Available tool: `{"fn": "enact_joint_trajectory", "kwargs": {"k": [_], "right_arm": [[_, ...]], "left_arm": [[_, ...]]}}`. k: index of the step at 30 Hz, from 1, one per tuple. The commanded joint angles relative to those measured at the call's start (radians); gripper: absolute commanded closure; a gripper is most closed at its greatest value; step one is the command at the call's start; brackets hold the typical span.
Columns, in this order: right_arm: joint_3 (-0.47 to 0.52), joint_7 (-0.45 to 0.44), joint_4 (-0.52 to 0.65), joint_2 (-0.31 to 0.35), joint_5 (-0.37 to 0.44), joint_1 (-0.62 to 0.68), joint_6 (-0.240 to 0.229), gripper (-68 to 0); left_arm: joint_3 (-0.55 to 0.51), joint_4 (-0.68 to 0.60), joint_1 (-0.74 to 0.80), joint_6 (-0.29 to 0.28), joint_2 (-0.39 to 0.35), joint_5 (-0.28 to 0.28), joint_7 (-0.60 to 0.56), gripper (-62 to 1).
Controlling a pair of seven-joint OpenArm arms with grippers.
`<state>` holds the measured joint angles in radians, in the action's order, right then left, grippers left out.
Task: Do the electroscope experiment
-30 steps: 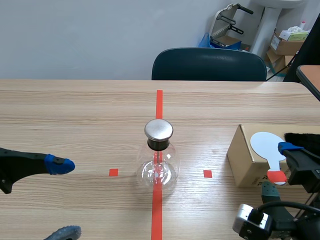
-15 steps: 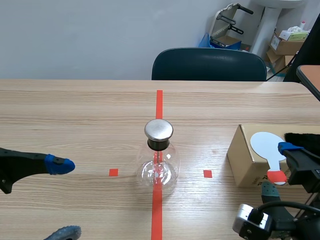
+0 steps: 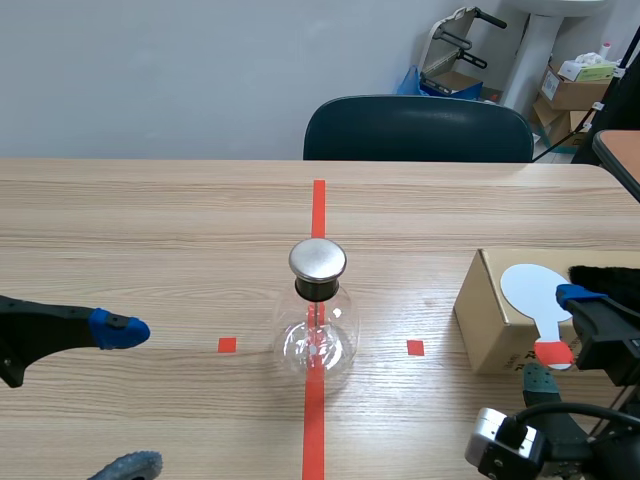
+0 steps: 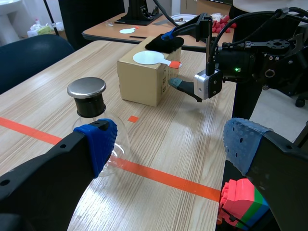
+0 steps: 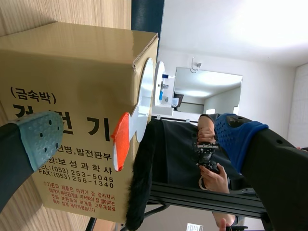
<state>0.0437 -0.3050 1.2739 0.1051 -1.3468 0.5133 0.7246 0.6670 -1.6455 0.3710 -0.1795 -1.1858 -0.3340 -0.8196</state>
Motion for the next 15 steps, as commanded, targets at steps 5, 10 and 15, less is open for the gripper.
{"fn": "enact_joint_trajectory", "kwargs": {"k": [5,10,15], "right_arm": [[0.002,0.011,0.007,0.003,0.004,-0.01,0.038,-67.9],[0.001,0.011,0.007,0.002,0.006,-0.008,0.037,-67.9],[0.001,0.016,0.016,0.003,0.046,0.027,0.038,-67.9]], "left_arm": [[-0.002,-0.023,0.0,-0.003,0.002,-0.003,-0.018,-48.2],[-0.002,-0.023,0.0,-0.003,0.011,-0.003,-0.019,-48.2],[-0.002,-0.023,0.0,0.02,0.037,-0.018,-0.018,-47.9]]}}
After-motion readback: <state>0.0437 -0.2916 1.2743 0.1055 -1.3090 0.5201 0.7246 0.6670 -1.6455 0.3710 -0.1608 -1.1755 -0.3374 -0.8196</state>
